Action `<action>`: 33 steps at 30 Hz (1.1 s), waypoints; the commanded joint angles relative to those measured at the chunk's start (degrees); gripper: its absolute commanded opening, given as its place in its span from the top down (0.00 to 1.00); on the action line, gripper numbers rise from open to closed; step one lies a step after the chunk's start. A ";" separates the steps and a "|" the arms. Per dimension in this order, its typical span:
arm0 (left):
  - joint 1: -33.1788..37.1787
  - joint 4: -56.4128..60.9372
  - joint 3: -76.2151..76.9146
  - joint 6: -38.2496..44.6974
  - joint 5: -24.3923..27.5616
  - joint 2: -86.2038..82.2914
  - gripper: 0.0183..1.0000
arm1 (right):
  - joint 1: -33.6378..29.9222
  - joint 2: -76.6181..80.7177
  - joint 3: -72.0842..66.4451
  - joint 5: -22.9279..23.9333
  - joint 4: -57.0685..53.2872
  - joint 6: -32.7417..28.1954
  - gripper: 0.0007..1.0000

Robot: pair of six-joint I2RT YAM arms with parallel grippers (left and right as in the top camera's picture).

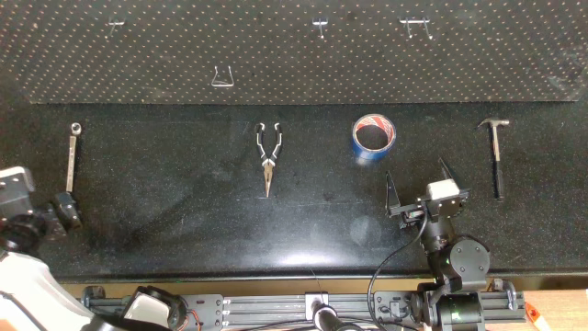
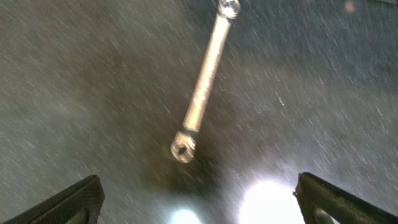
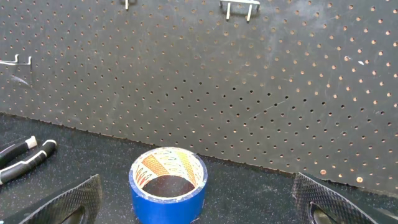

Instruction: Place Tools Onto Pegboard

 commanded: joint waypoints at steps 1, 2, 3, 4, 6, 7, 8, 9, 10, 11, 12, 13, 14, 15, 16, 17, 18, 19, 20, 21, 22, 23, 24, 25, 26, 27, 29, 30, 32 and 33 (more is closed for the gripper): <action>1.66 4.83 1.44 1.11 3.52 6.47 0.01 | -0.28 -0.42 -0.35 0.28 -0.13 -0.61 0.00; 1.64 5.46 1.44 2.05 3.56 7.74 0.01 | -0.28 -0.42 -0.35 0.31 -0.13 -0.61 0.00; 1.64 6.80 1.44 2.25 3.52 9.49 0.01 | -0.28 -0.42 -0.35 0.31 -0.13 -0.61 0.00; 1.60 7.89 1.57 2.25 3.26 11.06 0.01 | -0.28 -0.42 -0.35 0.28 -0.13 -0.61 0.00; 1.25 7.87 3.85 2.27 2.56 15.32 0.01 | -0.28 -0.42 -0.35 0.31 -0.13 -0.61 0.00; 0.76 7.76 4.94 2.25 1.49 16.90 0.00 | -0.28 -0.42 -0.35 0.31 -0.13 -0.61 0.00; -0.24 7.76 6.27 2.27 -0.42 18.75 0.01 | -0.28 -0.42 -0.35 0.31 -0.13 -0.61 0.00; -1.53 7.74 7.48 3.17 -2.38 20.70 0.01 | -0.28 -0.42 -0.35 0.31 -0.13 -0.61 0.00; -2.73 7.56 8.46 5.27 -4.24 22.43 0.01 | -0.28 -0.42 -0.35 0.31 -0.13 -0.61 0.00; -3.63 7.56 8.92 6.62 -5.16 23.63 0.01 | -0.28 -0.42 -0.35 0.31 -0.13 -0.61 0.00; -4.55 7.58 9.05 8.46 -5.84 24.76 0.01 | -0.28 -0.42 -0.35 0.28 -0.13 -0.61 0.00; -4.96 7.58 9.05 9.22 -6.21 25.18 0.01 | -0.28 -0.42 -0.35 0.31 -0.13 -0.61 0.00; -6.14 7.50 9.05 11.04 -6.93 26.12 0.00 | -0.28 -0.42 -0.35 0.31 -0.13 -0.61 0.00; -8.33 7.34 9.05 12.79 -8.09 27.28 0.01 | -0.28 -0.42 -0.35 0.28 -0.13 -0.61 0.00; -9.44 7.41 9.05 12.79 -8.31 27.71 0.00 | -0.28 -0.42 -0.35 0.31 -0.13 -0.61 0.00; -11.15 7.58 9.07 12.72 -8.26 28.63 0.01 | -0.28 -0.42 -0.35 0.28 -0.13 -0.61 0.00; -11.61 8.11 9.07 12.13 -8.04 29.42 0.01 | -0.28 -0.42 -0.35 0.31 -0.13 -0.61 0.00; -11.58 9.77 9.07 9.40 -8.09 30.51 0.01 | -0.28 -0.42 -0.35 0.31 -0.13 -0.61 0.00; -11.54 10.36 9.07 8.61 -8.11 31.10 0.00 | -0.28 -0.42 -0.35 0.28 -0.13 -0.61 0.00; -11.56 10.40 9.07 8.61 -8.11 31.47 0.00 | -0.28 -0.42 -0.35 0.31 -0.13 -0.61 0.00; -11.56 10.58 9.07 8.46 -8.09 31.74 0.01 | -0.28 -0.42 -0.35 0.31 -0.13 -0.61 0.00; -11.54 11.30 9.07 6.97 -8.11 32.00 0.00 | -0.28 -0.42 -0.35 0.31 -0.13 -0.61 0.00; -11.54 12.15 9.07 4.09 -8.09 32.17 0.01 | -0.28 -0.42 -0.35 0.31 -0.13 -0.61 0.00; -11.56 12.83 9.07 1.99 -8.07 32.17 0.01 | -0.28 -0.42 -0.35 0.31 -0.13 -0.61 0.00; -11.56 13.46 9.07 0.35 -8.09 32.17 0.01 | -0.28 -0.42 -0.35 0.28 -0.13 -0.61 0.00; -11.56 13.62 9.07 -0.02 -8.07 32.17 0.01 | -0.28 -0.42 -0.35 0.28 -0.13 -0.61 0.00; -11.61 13.62 9.05 -0.02 -8.04 32.17 0.01 | -0.28 -0.42 -0.35 0.31 -0.13 -0.61 0.00; -11.61 13.60 9.05 0.00 -7.78 32.17 0.01 | -0.28 -0.42 -0.35 0.28 -0.13 -0.61 0.00; -11.61 13.57 9.05 -0.20 -6.56 32.17 0.01 | -0.28 -0.42 -0.35 0.31 -0.13 -0.61 0.00; -11.61 13.60 9.05 -0.92 -6.54 32.17 0.01 | -0.28 -0.42 -0.35 0.31 -0.13 -0.61 0.00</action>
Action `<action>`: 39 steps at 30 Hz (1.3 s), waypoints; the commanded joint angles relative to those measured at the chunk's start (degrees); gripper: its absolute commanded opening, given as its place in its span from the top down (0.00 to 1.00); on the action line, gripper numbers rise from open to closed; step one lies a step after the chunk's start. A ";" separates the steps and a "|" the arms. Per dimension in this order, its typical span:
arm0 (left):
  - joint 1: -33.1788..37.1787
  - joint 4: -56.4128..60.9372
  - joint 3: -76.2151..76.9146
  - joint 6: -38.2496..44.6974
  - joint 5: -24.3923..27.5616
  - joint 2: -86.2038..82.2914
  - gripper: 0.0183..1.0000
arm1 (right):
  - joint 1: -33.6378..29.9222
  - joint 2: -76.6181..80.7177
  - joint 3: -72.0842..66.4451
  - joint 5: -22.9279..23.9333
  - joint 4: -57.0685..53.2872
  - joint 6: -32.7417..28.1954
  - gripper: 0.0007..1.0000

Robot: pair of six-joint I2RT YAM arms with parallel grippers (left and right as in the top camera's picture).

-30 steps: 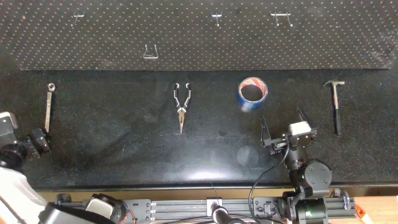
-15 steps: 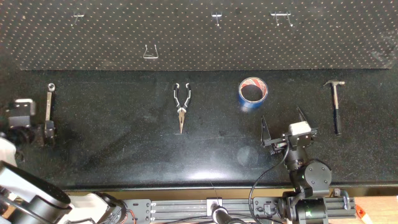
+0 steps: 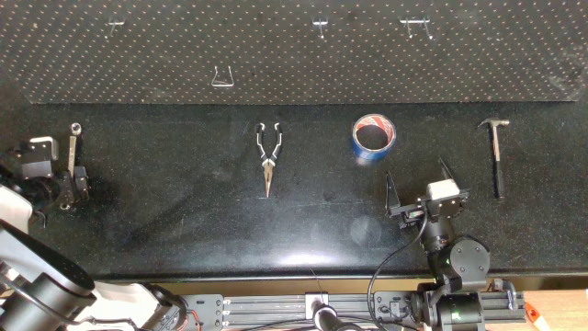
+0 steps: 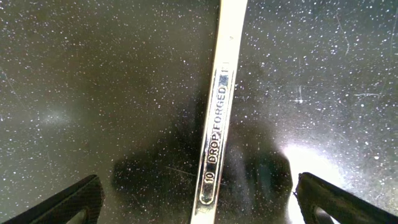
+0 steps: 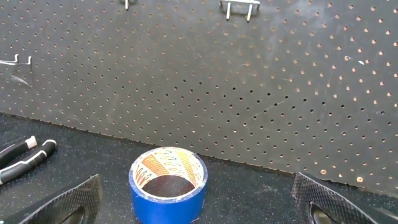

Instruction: Place Tools Onto Pegboard

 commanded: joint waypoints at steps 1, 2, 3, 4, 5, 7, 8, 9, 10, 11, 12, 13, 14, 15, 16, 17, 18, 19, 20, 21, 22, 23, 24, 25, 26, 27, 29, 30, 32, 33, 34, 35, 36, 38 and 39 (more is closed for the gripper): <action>0.13 0.17 1.03 -1.86 1.38 1.01 0.01 | -0.28 -0.42 -0.35 0.31 -0.13 -0.59 0.00; 0.13 0.17 1.03 -1.84 1.53 1.01 0.01 | -0.28 -0.42 -0.35 0.31 -0.13 -0.59 0.00; 0.13 0.17 1.03 -1.84 1.73 1.03 0.01 | -0.28 -0.42 -0.35 0.31 -0.13 -0.59 0.00; 0.13 0.20 1.03 -1.84 1.73 1.14 0.00 | -0.28 -0.42 -0.35 0.31 -0.13 -0.59 0.00; 0.13 0.17 1.03 -1.84 1.70 1.68 0.01 | -0.28 -0.42 -0.35 0.31 -0.13 -0.59 0.00; 0.13 0.20 1.03 -1.81 1.70 1.99 0.01 | -0.28 -0.42 -0.35 0.31 -0.13 -0.59 0.00; 0.13 0.20 1.03 -1.81 1.70 1.99 0.01 | -0.28 -0.42 -0.35 0.28 -0.13 -0.59 0.00; 0.13 0.22 1.03 -1.79 1.73 2.08 0.01 | -0.28 -0.42 -0.35 0.31 -0.13 -0.59 0.00; 0.13 0.42 1.03 -1.79 1.70 2.29 0.01 | -0.28 -0.42 -0.35 0.31 -0.13 -0.59 0.00; 0.13 0.42 1.03 -1.79 1.70 2.62 0.00 | -0.28 -0.42 -0.35 0.28 -0.13 -0.59 0.00; 0.13 0.39 1.03 -1.79 1.70 2.84 0.00 | -0.28 -0.42 -0.35 0.31 -0.13 -0.59 0.00; 0.13 0.42 1.03 -1.79 1.70 2.93 0.08 | -0.28 -0.42 -0.35 0.28 -0.13 -0.59 0.00; 0.13 0.46 1.03 -1.79 1.70 2.93 0.17 | -0.28 -0.42 -0.35 0.28 -0.13 -0.59 0.00; 0.13 0.59 1.03 -1.79 1.70 2.93 0.25 | -0.28 -0.42 -0.35 0.31 -0.13 -0.59 0.00; 0.13 0.59 1.03 -1.79 1.73 2.93 0.37 | -0.28 -0.42 -0.35 0.31 -0.13 -0.59 0.00; 0.13 0.57 1.03 -1.81 1.73 2.93 0.45 | -0.28 -0.42 -0.35 0.31 -0.13 -0.59 0.00; 0.13 0.57 1.03 -1.81 1.73 2.93 0.50 | -0.28 -0.42 -0.35 0.31 -0.13 -0.59 0.00; 0.13 0.57 1.03 -1.81 1.73 2.93 0.58 | -0.28 -0.42 -0.35 0.31 -0.13 -0.59 0.00; 0.13 0.52 1.03 -1.84 1.73 2.93 0.62 | -0.28 -0.42 -0.35 0.28 -0.13 -0.59 0.00; 0.13 0.37 1.03 -1.84 1.73 2.93 0.69 | -0.28 -0.42 -0.35 0.28 -0.13 -0.59 0.00; 0.13 0.28 1.03 -2.03 1.73 2.93 0.73 | -0.28 -0.42 -0.35 0.31 -0.13 -0.59 0.00; 0.13 0.28 1.03 -2.49 1.75 2.93 0.78 | -0.28 -0.42 -0.35 0.28 -0.13 -0.59 0.00; 0.13 0.15 1.03 -2.47 2.08 2.93 0.79 | -0.28 -0.42 -0.35 0.31 -0.13 -0.59 0.00; 0.13 0.09 1.03 -2.54 2.38 2.93 0.81 | -0.28 -0.42 -0.35 0.31 -0.13 -0.59 0.00; 0.13 0.09 1.03 -3.45 2.67 2.93 0.84 | -0.28 -0.42 -0.35 0.31 -0.13 -0.59 0.00; 0.13 0.09 1.03 -3.96 2.91 2.93 0.85 | -0.28 -0.42 -0.35 0.28 -0.13 -0.59 0.00; 0.13 -0.11 1.03 -3.96 3.21 2.93 0.86 | -0.28 -0.42 -0.35 0.31 -0.13 -0.59 0.00; 0.13 -0.11 1.03 -3.96 3.21 2.93 0.86 | -0.28 -0.42 -0.35 0.31 -0.13 -0.57 0.00; 0.13 -0.31 1.03 -3.96 3.21 2.93 0.87 | -0.28 -0.42 -0.35 0.31 -0.13 -0.59 0.00; 0.13 -0.46 1.03 -3.93 3.21 2.93 0.87 | -0.28 -0.42 -0.35 0.31 -0.13 -0.59 0.00; 0.13 -0.50 1.03 -3.93 3.21 2.93 0.87 | -0.28 -0.42 -0.35 0.31 -0.13 -0.59 0.00; 0.13 -0.50 1.03 -3.96 3.21 2.93 0.87 | -0.28 -0.42 -0.35 0.28 -0.13 -0.59 0.00; 0.13 -0.48 1.03 -3.93 3.21 2.93 0.87 | -0.28 -0.42 -0.35 0.31 -0.13 -0.59 0.00; 0.13 -0.50 1.03 -3.96 3.21 2.93 0.88 | -0.28 -0.42 -0.35 0.28 -0.13 -0.59 0.00; 0.13 -0.50 1.03 -3.93 3.21 2.93 0.88 | -0.28 -0.42 -0.35 0.28 -0.13 -0.59 0.00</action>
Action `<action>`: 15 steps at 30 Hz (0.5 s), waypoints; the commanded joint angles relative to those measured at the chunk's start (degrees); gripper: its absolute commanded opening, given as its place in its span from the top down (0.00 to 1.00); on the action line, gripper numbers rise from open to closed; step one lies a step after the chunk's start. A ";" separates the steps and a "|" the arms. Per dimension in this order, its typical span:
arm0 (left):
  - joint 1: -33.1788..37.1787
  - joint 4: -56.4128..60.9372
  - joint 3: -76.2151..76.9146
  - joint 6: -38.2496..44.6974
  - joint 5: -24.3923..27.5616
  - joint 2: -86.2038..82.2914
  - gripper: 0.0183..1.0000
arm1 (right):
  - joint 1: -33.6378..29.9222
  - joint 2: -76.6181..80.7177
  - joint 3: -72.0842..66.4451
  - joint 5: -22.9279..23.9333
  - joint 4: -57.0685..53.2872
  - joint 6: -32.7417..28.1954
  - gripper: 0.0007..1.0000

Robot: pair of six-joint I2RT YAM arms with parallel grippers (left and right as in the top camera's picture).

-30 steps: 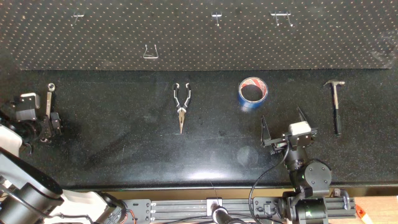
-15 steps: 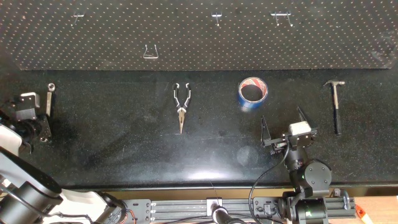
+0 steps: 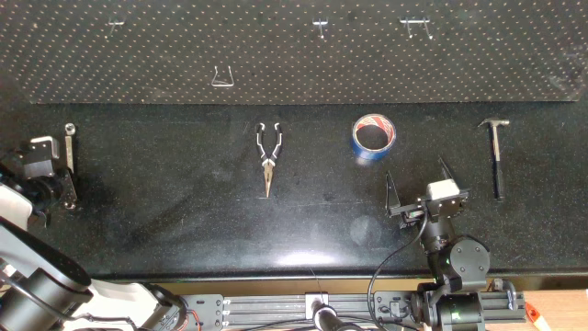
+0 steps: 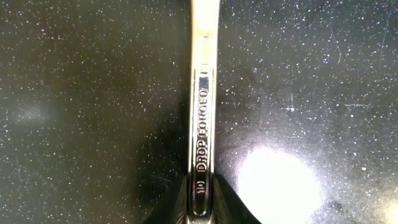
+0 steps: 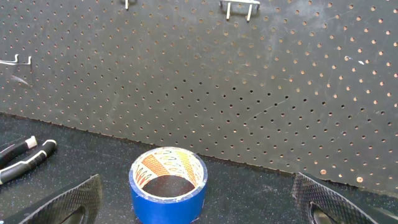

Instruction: Place Tools Onto Pegboard

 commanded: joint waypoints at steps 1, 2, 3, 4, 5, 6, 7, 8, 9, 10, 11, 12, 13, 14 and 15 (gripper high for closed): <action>0.13 -0.42 0.81 -0.96 1.01 1.38 0.88 | -0.28 -0.42 -0.35 0.31 -0.13 -0.59 0.00; 0.13 -0.46 0.81 -0.96 1.01 1.38 0.88 | -0.28 -0.42 -0.35 0.31 -0.13 -0.59 0.00; 0.13 -0.48 0.81 -0.96 1.01 1.38 0.88 | -0.28 -0.42 -0.35 0.28 -0.13 -0.59 0.00; 0.13 -0.48 0.81 -0.96 1.01 1.38 0.88 | -0.28 -0.42 -0.35 0.31 -0.13 -0.59 0.00; 0.13 -0.48 0.81 -0.94 1.01 1.38 0.88 | -0.28 -0.42 -0.35 0.28 -0.13 -0.59 0.00; 0.13 -0.48 0.81 -0.96 1.01 1.38 0.90 | -0.28 -0.42 -0.35 0.28 -0.13 -0.59 0.00; 0.13 -0.48 0.81 -0.96 1.01 1.38 0.91 | -0.28 -0.42 -0.35 0.31 -0.13 -0.59 0.00; 0.13 -0.48 0.81 -0.96 1.01 1.38 0.92 | -0.28 -0.42 -0.35 0.31 -0.13 -0.59 0.00; 0.13 -0.61 0.81 -0.96 1.01 1.36 0.93 | -0.28 -0.42 -0.35 0.31 -0.13 -0.59 0.00; 0.13 -0.63 0.81 -0.96 1.01 1.36 0.95 | -0.28 -0.42 -0.35 0.31 -0.13 -0.59 0.00; 0.13 -0.63 0.81 -0.96 1.01 1.36 0.95 | -0.28 -0.42 -0.35 0.31 -0.13 -0.59 0.00; 0.13 -0.63 0.81 -0.96 1.01 1.36 0.96 | -0.28 -0.42 -0.35 0.31 -0.13 -0.59 0.00; 0.13 -0.63 0.81 -0.96 1.01 1.36 0.96 | -0.28 -0.42 -0.35 0.28 -0.13 -0.59 0.00; 0.13 -0.63 0.81 -0.96 1.01 1.36 0.96 | -0.28 -0.42 -0.35 0.31 -0.13 -0.59 0.00; 0.13 -0.63 0.81 -0.94 1.01 1.36 0.97 | -0.28 -0.42 -0.35 0.31 -0.13 -0.59 0.00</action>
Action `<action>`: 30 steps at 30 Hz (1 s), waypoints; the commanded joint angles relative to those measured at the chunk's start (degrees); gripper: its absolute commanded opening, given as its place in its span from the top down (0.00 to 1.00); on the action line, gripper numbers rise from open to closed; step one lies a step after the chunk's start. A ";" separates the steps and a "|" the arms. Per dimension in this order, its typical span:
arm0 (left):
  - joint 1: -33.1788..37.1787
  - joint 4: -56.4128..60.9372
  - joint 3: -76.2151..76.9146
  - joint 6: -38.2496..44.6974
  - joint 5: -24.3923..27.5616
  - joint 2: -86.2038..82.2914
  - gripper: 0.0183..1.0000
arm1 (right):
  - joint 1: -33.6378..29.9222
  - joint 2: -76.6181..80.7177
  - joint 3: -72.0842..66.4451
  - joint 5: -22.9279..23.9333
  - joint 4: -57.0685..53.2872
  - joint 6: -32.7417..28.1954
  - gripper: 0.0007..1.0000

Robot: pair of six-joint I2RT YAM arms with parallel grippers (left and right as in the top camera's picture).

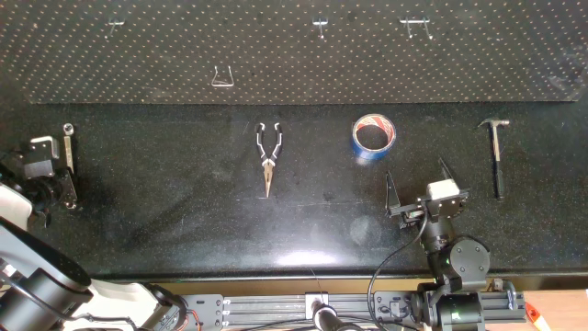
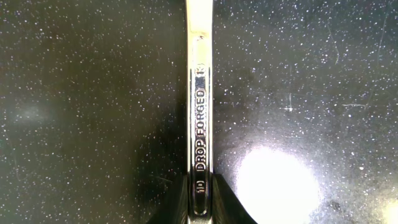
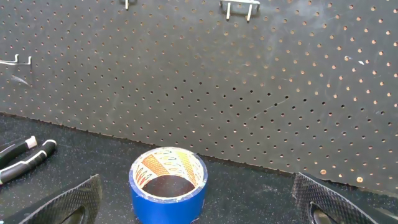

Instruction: Place Tools Onto Pegboard

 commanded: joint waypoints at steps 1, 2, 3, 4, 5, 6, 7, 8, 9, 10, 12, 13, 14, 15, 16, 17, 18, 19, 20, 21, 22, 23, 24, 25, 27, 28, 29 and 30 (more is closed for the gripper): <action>0.13 -0.33 0.72 -0.92 0.81 1.36 0.99 | -0.28 -0.42 -0.35 0.31 -0.13 -0.59 0.00; 0.13 -0.39 0.72 -0.92 0.81 1.25 0.99 | -0.28 -0.42 -0.35 0.28 -0.13 -0.59 0.00; 0.13 -0.70 0.72 -0.92 0.81 0.63 0.99 | -0.28 -0.42 -0.35 0.31 -0.13 -0.59 0.00; 0.13 -0.92 0.72 -0.92 0.81 0.04 0.99 | -0.28 -0.42 -0.35 0.31 -0.13 -0.59 0.00; 0.13 -1.51 0.72 -0.92 0.83 -1.18 0.99 | -0.28 -0.42 -0.35 0.28 -0.13 -0.59 0.00; 0.13 -2.43 0.72 -0.92 0.79 -2.89 0.99 | -0.28 -0.42 -0.35 0.31 -0.13 -0.59 0.00; 0.13 -3.98 0.72 -0.90 0.81 -5.46 0.99 | -0.28 -0.42 -0.35 0.31 -0.13 -0.59 0.00; 0.13 -5.35 0.72 -0.92 0.81 -8.44 0.99 | -0.28 -0.42 -0.35 0.31 -0.13 -0.59 0.00; 0.13 -7.26 0.72 -0.92 0.81 -13.03 0.99 | -0.28 -0.42 -0.35 0.31 -0.13 -0.59 0.00; 0.13 -8.66 0.70 -1.05 0.83 -17.07 0.99 | -0.28 -0.42 -0.35 0.31 -0.13 -0.59 0.00; 0.13 -10.60 0.66 -2.71 0.87 -25.55 0.99 | -0.28 -0.42 -0.35 0.28 -0.13 -0.59 0.00; 0.13 -11.89 0.66 -2.82 1.77 -30.36 0.99 | -0.28 -0.42 -0.35 0.31 -0.13 -0.59 0.00; 0.13 -13.16 0.66 -2.84 2.99 -34.60 0.99 | -0.28 -0.42 -0.35 0.31 -0.13 -0.59 0.00; 0.13 -14.75 0.66 -3.50 5.46 -38.99 0.99 | -0.28 -0.42 -0.35 0.31 -0.13 -0.59 0.00; -0.09 -15.26 0.59 -7.08 8.50 -43.19 0.99 | -0.28 -0.42 -0.35 0.31 -0.13 -0.59 0.00; -0.92 -15.19 0.57 -9.57 9.20 -45.05 0.99 | -0.28 -0.42 -0.35 0.31 -0.13 -0.59 0.00; -3.13 -15.10 -0.11 -11.54 10.27 -47.47 0.99 | -0.28 -0.42 -0.35 0.31 -0.13 -0.59 0.00; -5.77 -14.49 -1.03 -13.46 10.49 -49.88 0.99 | -0.28 -0.42 -0.35 0.28 -0.13 -0.59 0.00; -11.26 -12.59 -3.26 -16.50 9.09 -53.96 0.99 | -0.28 -0.42 -0.35 0.31 -0.13 -0.59 0.00; -15.08 -10.19 -5.49 -19.61 6.01 -56.87 0.99 | -0.28 -0.42 -0.35 0.31 -0.13 -0.59 0.00; -18.62 -6.40 -8.66 -23.06 1.51 -59.67 0.99 | -0.28 -0.42 -0.35 0.31 -0.13 -0.59 0.00; -20.94 -2.67 -11.61 -24.83 -0.31 -61.94 0.99 | -0.28 -0.42 -0.35 0.28 -0.13 -0.59 0.00; -22.25 1.22 -14.64 -26.03 -0.74 -63.54 0.99 | -0.28 -0.42 -0.35 0.28 -0.13 -0.59 0.00; -22.91 3.93 -16.98 -26.40 -0.74 -64.35 0.99 | -0.28 -0.42 -0.35 0.31 -0.13 -0.59 0.00; -23.80 6.19 -19.43 -26.34 -0.74 -64.59 0.99 | -0.28 -0.42 -0.35 0.31 -0.13 -0.59 0.00; -23.87 6.34 -19.91 -26.14 -0.74 -64.48 0.99 | -0.28 -0.42 -0.35 0.31 -0.13 -0.59 0.00; -23.87 6.64 -20.06 -26.14 -0.72 -64.48 0.99 | -0.28 -0.42 -0.35 0.31 -0.13 -0.59 0.00; -24.06 8.00 -20.09 -26.16 -0.74 -64.48 0.99 | -0.28 -0.42 -0.35 0.28 -0.13 -0.59 0.00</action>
